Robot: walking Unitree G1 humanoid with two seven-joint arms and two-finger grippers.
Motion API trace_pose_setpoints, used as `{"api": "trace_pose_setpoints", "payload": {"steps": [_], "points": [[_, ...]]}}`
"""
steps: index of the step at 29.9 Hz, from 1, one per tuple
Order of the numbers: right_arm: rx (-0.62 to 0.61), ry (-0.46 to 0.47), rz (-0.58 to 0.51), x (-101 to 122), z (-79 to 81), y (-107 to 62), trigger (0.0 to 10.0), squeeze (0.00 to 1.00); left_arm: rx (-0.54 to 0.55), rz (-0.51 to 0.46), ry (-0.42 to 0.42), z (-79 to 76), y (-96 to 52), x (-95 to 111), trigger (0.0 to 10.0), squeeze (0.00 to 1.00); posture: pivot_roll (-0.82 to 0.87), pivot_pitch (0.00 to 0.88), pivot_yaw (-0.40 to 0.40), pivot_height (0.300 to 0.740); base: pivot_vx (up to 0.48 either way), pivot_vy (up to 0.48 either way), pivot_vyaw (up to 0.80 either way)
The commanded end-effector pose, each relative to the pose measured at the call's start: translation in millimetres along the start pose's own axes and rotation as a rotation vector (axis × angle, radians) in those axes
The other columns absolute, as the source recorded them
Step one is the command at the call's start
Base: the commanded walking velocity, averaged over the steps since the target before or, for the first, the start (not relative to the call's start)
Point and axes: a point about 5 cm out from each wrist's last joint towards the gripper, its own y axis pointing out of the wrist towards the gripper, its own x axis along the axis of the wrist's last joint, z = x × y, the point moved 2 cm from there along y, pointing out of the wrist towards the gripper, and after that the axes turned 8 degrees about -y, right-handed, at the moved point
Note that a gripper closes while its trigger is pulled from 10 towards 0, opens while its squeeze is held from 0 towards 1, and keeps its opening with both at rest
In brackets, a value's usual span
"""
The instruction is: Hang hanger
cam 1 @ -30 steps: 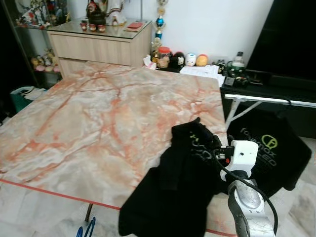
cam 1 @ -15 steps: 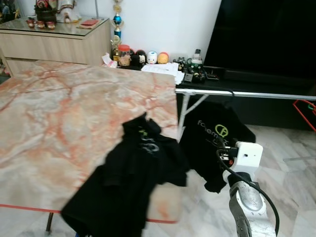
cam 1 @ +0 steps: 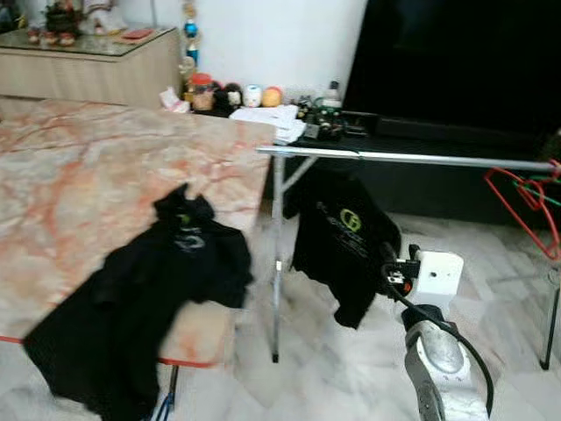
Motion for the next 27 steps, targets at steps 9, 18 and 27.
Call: {"api": "trace_pose_setpoints", "payload": {"steps": [9,18,27], "points": [[-0.039,0.022,0.050,-10,-4.2,1.6,10.0,0.00,-0.018,0.022,0.066,-13.9,0.3,-3,10.0,0.00,0.09,0.030,-0.017,0.740,0.000,-0.480,0.00],[0.001,-0.029,0.184,-43,-10.7,3.5,10.0,0.00,-0.031,-0.192,0.324,27.7,0.8,55,10.0,0.00,0.09,0.034,-0.021,0.740,0.000,-0.107,0.00],[0.195,-0.157,0.217,-49,-5.9,14.4,10.0,0.00,-0.231,-0.482,0.612,-14.2,-9.7,151,10.0,0.00,0.09,0.036,-0.021,0.740,0.000,0.000,0.00]]}}
